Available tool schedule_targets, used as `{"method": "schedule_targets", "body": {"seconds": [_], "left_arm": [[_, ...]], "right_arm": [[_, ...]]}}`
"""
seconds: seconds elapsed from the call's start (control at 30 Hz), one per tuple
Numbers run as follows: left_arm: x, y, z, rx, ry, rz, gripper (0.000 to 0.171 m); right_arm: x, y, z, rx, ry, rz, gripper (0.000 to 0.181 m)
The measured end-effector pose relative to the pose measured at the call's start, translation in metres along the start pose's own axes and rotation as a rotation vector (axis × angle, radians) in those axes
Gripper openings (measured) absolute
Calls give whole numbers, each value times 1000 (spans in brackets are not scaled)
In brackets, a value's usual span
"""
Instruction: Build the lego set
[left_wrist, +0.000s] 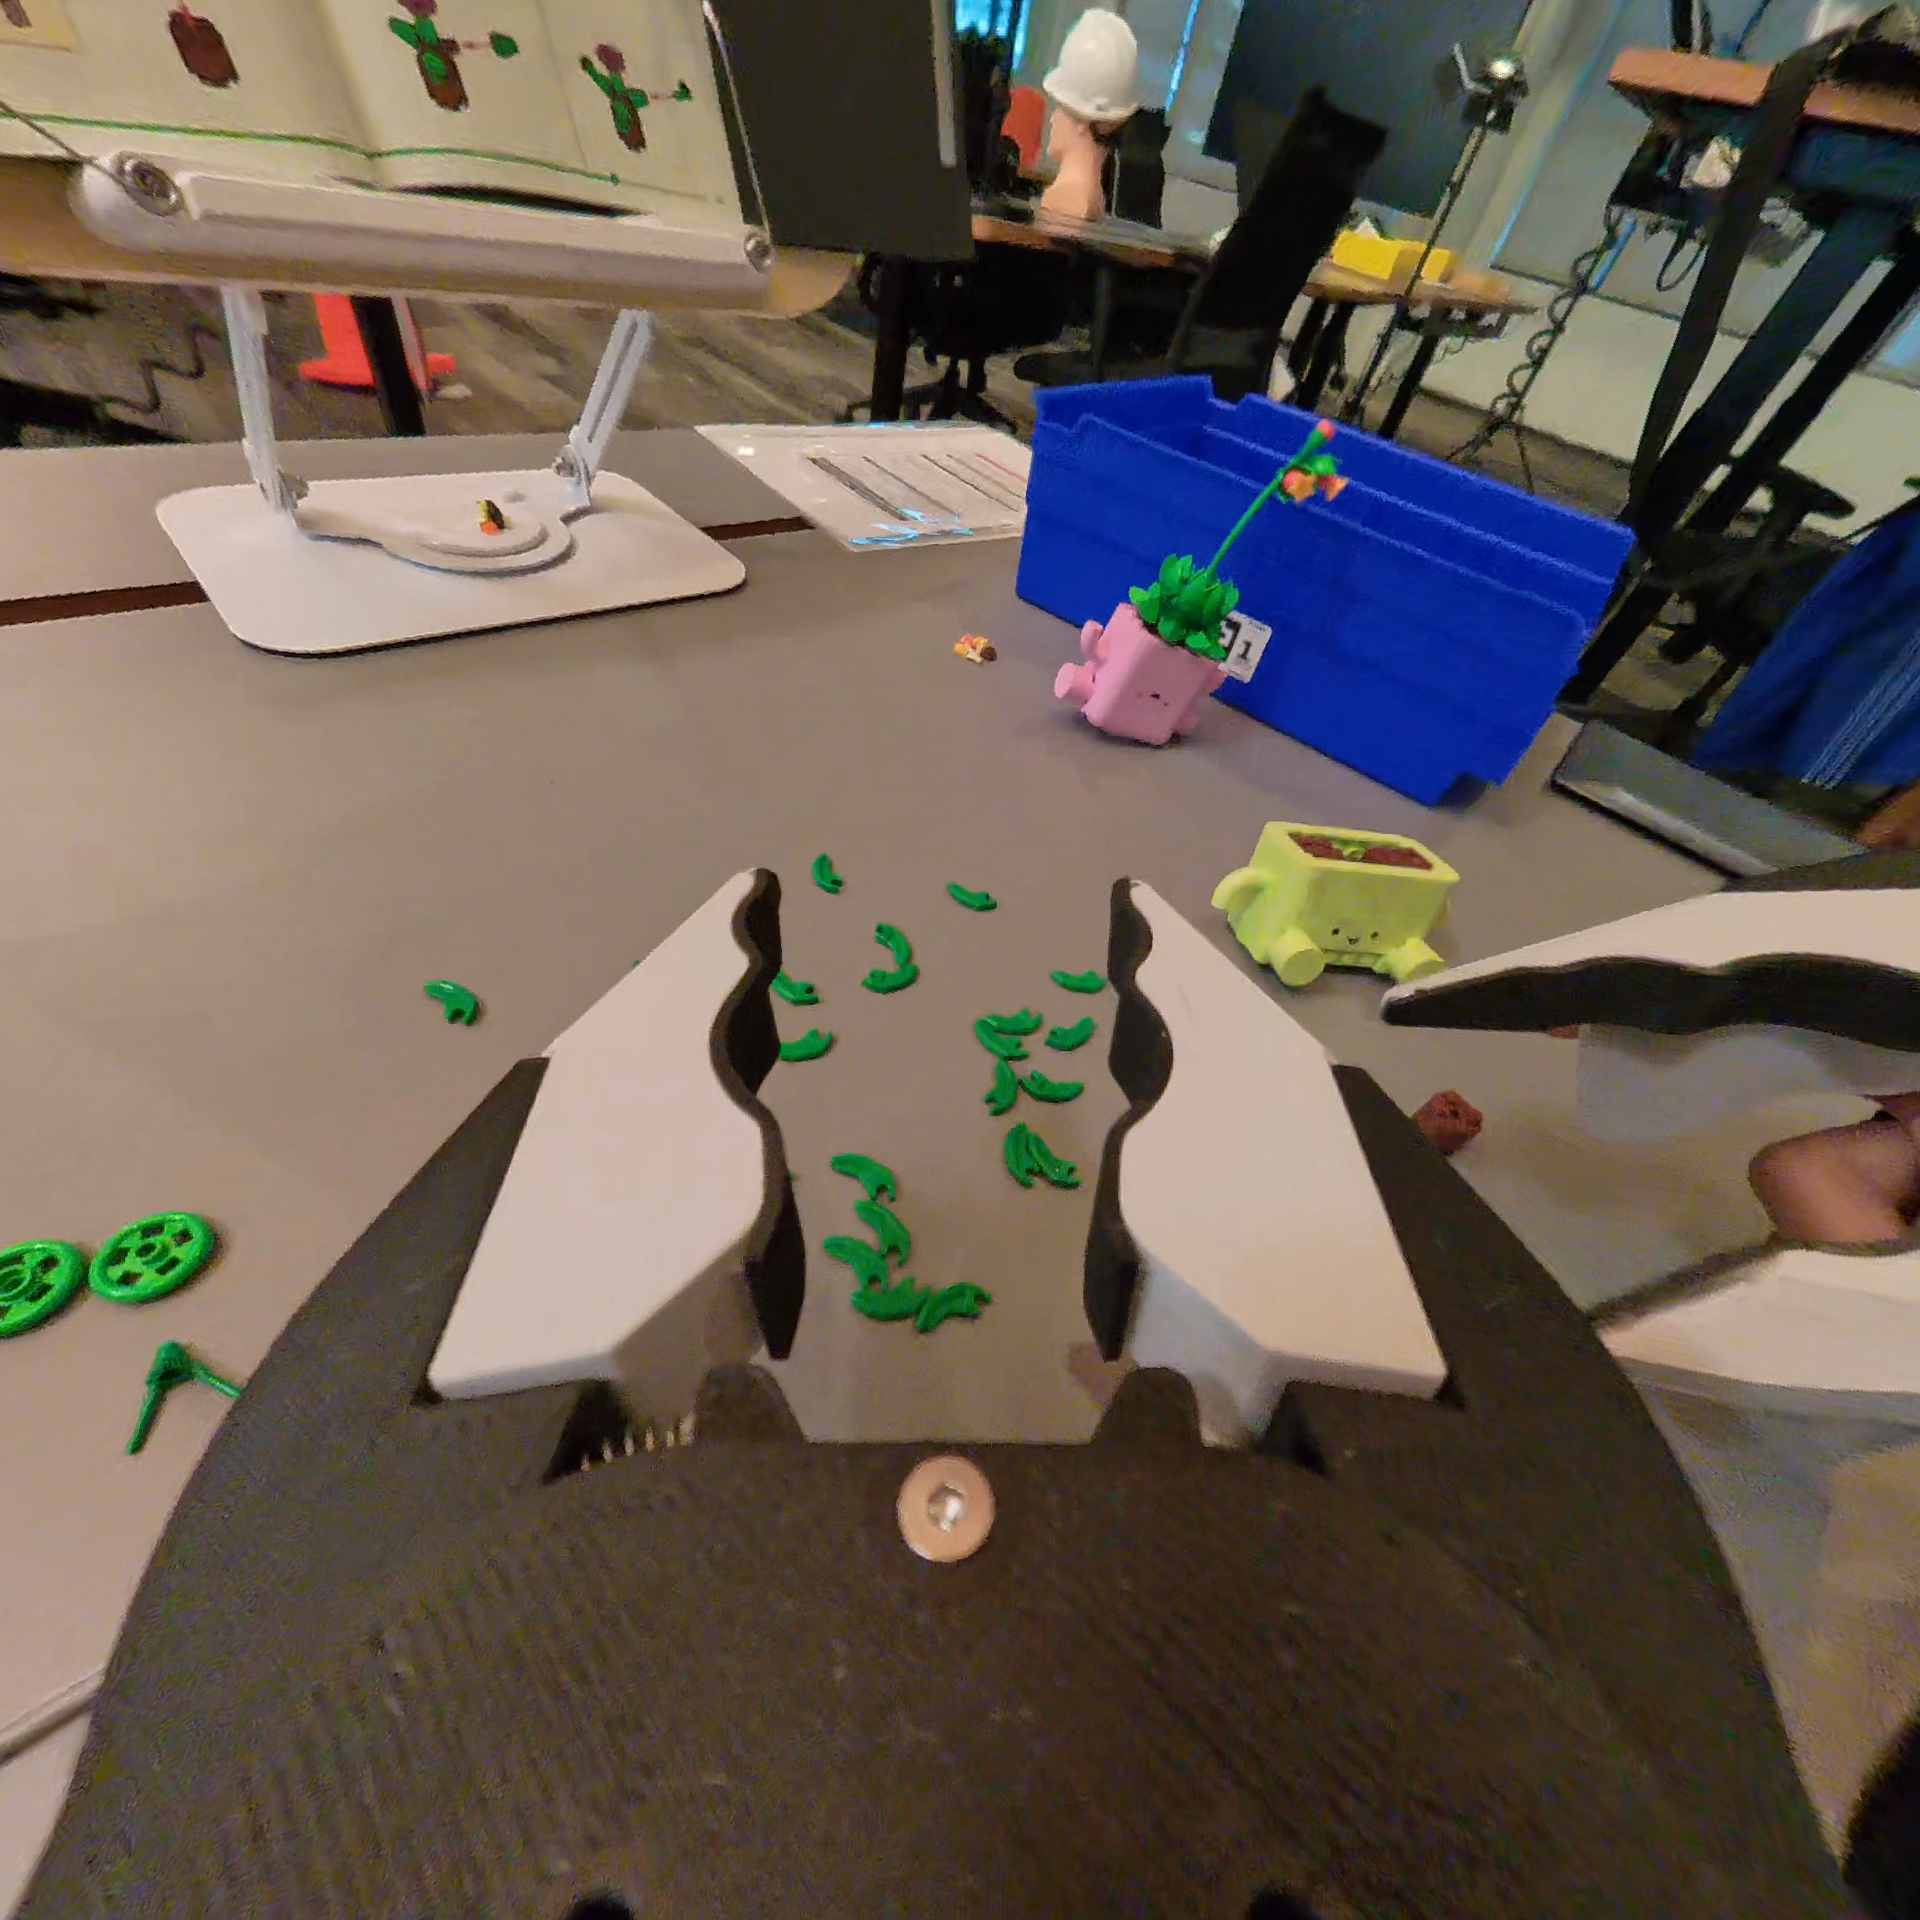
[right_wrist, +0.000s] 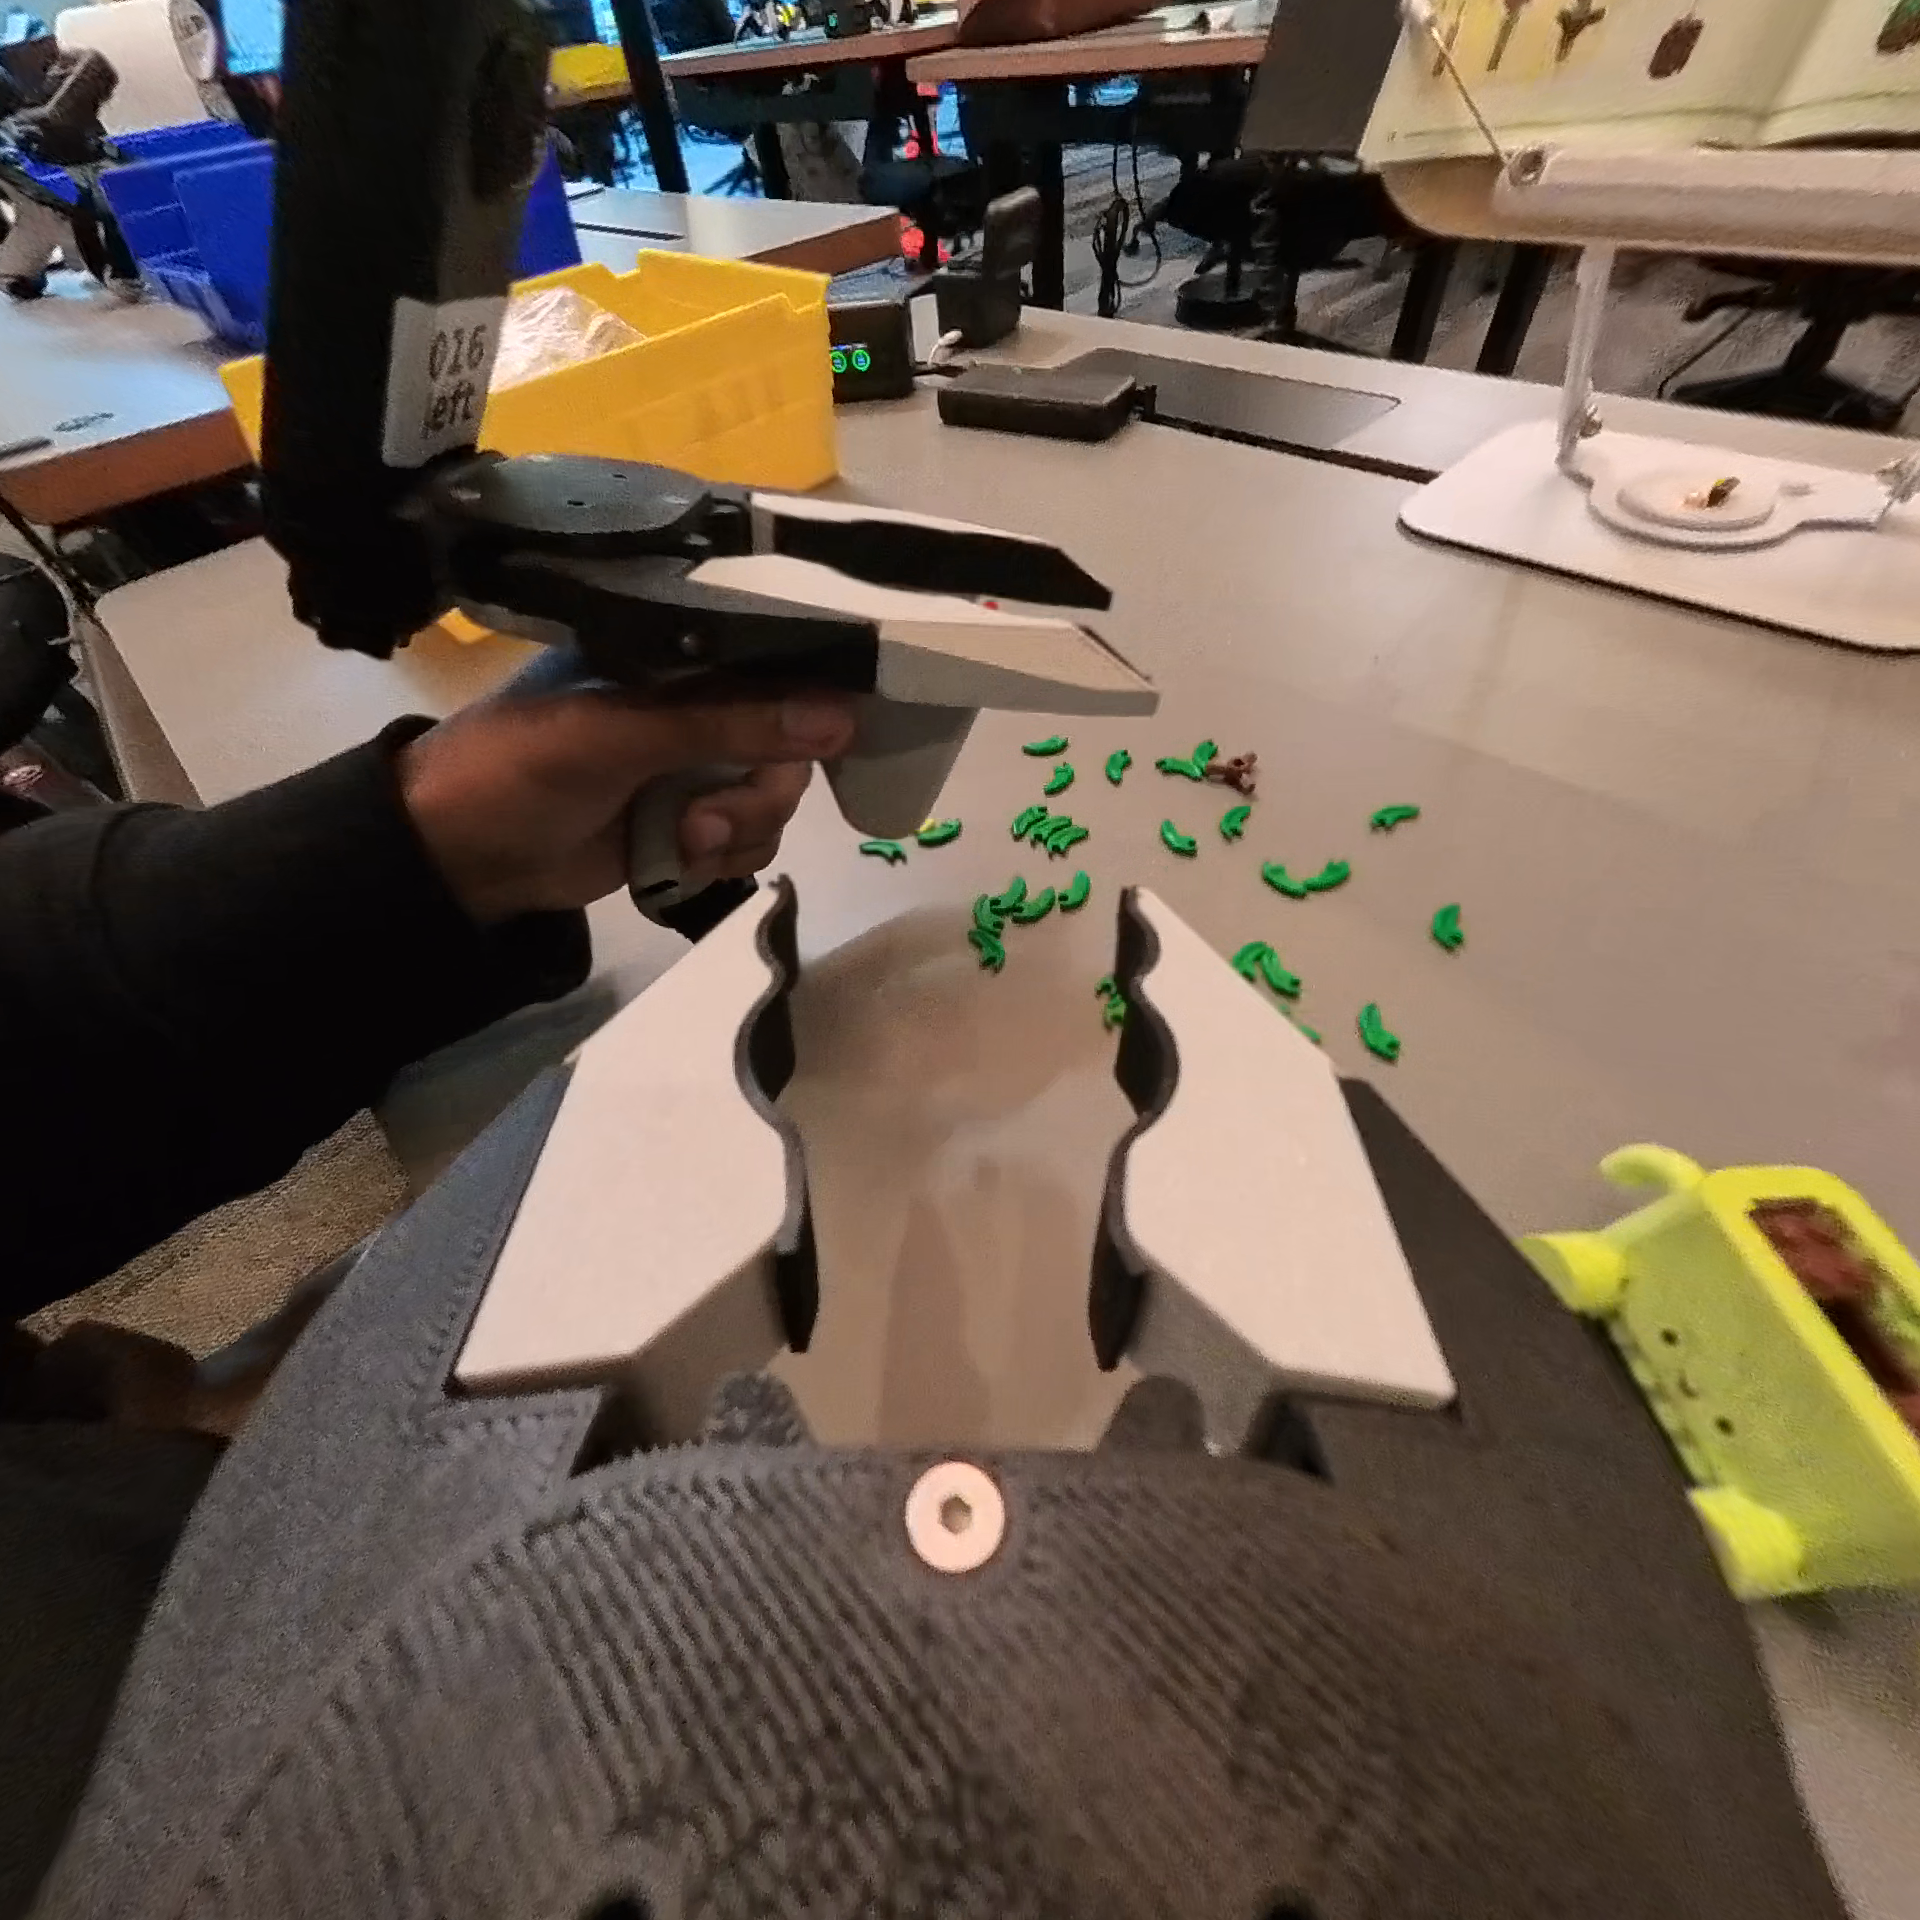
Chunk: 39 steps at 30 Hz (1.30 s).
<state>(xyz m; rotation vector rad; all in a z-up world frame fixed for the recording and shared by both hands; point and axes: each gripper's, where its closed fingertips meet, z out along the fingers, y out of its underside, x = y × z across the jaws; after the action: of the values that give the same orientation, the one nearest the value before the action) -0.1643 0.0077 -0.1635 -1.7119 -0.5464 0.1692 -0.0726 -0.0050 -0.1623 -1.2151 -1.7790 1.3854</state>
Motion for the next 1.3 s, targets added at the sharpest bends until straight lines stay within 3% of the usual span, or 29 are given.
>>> {"method": "schedule_targets", "body": {"seconds": [0.13, 0.27, 0.4, 0.73, 0.93, 1.07, 1.3], "left_arm": [[10, -7, -11, 81, 32, -19, 44], [6, 0, -15, 43, 18, 3, 23], [-2, -7, -22, 78, 10, -15, 17], [-42, -21, -37, 175, -63, -149, 22], [-86, -40, -69, 334, -14, -437, 32], [-127, -43, -98, 396, -167, -389, 28], [-138, -38, -103, 423, -182, -404, 26]], "right_arm": [[-4, 7, 0, 34, 77, -103, 32], [-10, 6, 4, 74, 123, -137, 29], [-9, 15, 11, 37, 153, -158, 19], [2, 24, 13, 14, 154, -148, 21], [9, 29, 13, -14, 107, -56, 22], [11, 25, 11, 9, 93, -43, 21], [91, -19, -56, 80, 475, -281, 17]]}}
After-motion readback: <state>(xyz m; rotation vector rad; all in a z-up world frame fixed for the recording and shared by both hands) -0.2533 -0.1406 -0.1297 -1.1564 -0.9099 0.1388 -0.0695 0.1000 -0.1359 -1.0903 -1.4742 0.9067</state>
